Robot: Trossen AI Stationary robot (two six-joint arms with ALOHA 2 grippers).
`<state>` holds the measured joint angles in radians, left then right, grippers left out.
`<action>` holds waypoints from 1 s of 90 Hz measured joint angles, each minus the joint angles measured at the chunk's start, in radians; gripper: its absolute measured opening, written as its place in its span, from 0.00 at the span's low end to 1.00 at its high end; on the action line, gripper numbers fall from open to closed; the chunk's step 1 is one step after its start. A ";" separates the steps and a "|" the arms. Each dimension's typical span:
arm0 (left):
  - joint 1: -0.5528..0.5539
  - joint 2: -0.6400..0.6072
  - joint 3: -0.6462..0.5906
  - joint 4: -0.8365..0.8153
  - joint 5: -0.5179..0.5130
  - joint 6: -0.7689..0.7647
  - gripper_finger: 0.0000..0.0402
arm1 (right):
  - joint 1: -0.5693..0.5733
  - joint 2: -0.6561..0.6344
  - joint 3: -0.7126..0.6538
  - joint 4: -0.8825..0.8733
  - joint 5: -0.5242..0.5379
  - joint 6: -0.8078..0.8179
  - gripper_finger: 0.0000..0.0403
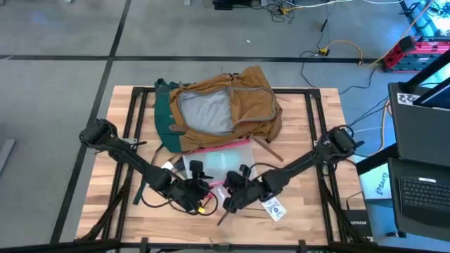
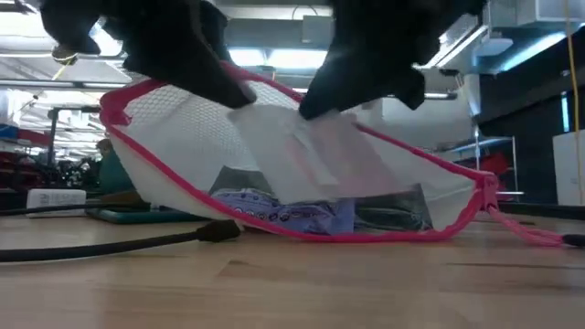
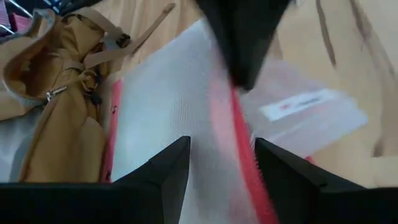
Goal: Unpack backpack
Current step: Put the pink earphones into the pink zipper pouch, then put the blue playing cards into the pink zipper pouch
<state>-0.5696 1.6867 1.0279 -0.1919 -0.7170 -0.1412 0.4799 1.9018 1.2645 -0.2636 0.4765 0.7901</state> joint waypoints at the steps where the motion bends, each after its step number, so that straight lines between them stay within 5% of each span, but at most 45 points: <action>1: 0.000 0.000 0.000 0.002 0.000 0.000 0.41 | -0.003 0.000 0.000 0.000 0.000 -0.002 0.00; 46: -0.007 0.000 0.000 0.028 0.072 0.013 0.41 | -0.096 0.000 0.000 -0.060 0.257 -0.024 0.00; 67: -0.007 0.000 0.000 0.027 0.072 0.011 0.41 | -0.122 0.000 0.000 -0.079 0.255 -0.031 0.00; 90: -0.007 0.000 0.000 0.026 0.072 0.011 0.41 | -0.120 0.000 0.000 -0.084 0.229 -0.108 0.13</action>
<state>-0.5762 1.6867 1.0279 -0.1661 -0.6453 -0.1307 0.3597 1.9018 1.2644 -0.3477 0.7051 0.6824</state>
